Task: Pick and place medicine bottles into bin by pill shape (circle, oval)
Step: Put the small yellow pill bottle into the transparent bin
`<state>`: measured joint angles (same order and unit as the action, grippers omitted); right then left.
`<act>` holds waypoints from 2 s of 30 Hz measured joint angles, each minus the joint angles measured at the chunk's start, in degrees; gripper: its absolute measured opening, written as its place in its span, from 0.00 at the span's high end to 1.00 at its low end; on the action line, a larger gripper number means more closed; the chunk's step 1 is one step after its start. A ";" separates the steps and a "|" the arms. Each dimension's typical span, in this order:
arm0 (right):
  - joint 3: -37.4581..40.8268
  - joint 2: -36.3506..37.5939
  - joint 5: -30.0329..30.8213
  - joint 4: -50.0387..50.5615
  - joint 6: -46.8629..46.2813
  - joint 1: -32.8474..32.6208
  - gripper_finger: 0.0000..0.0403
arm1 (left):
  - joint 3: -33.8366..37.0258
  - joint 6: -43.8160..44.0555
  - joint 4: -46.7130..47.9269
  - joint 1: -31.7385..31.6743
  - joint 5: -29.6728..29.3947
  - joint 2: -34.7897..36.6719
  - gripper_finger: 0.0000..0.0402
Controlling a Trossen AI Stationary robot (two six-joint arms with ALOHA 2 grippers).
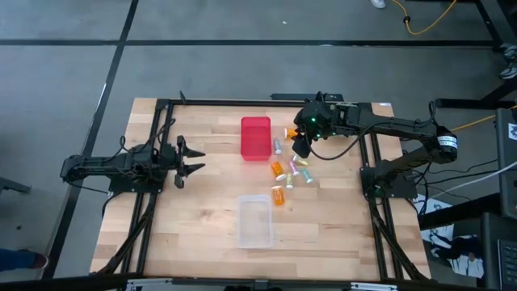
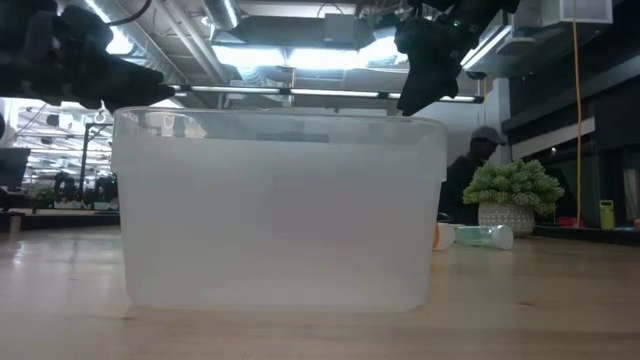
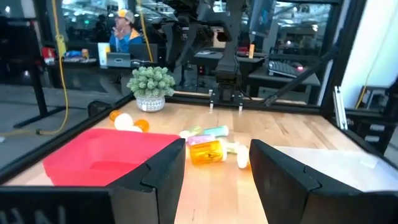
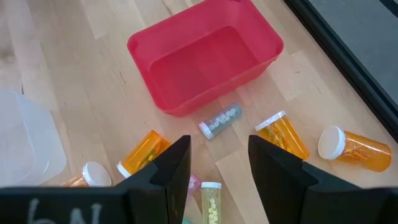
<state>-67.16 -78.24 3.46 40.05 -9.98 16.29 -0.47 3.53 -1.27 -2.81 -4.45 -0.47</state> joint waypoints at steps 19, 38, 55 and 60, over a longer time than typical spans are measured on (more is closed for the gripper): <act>0.01 -0.02 0.26 -0.12 -3.23 0.00 0.60 | -0.02 -1.62 0.62 0.00 3.54 0.00 0.57; 17.15 -0.09 0.07 -6.06 -18.33 -0.51 0.60 | -0.02 -1.16 0.67 0.00 3.48 0.00 0.57; 25.69 -0.04 -3.99 -14.29 -10.68 -3.02 0.60 | -0.02 -2.25 0.67 0.00 3.47 0.00 0.57; 27.51 -0.02 -2.17 -15.47 -10.73 -3.02 0.60 | -0.02 -2.25 0.67 0.00 3.48 0.00 0.57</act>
<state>-39.64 -78.26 1.29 24.58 -20.71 13.28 -0.49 1.28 -0.60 -2.81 -0.97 -0.47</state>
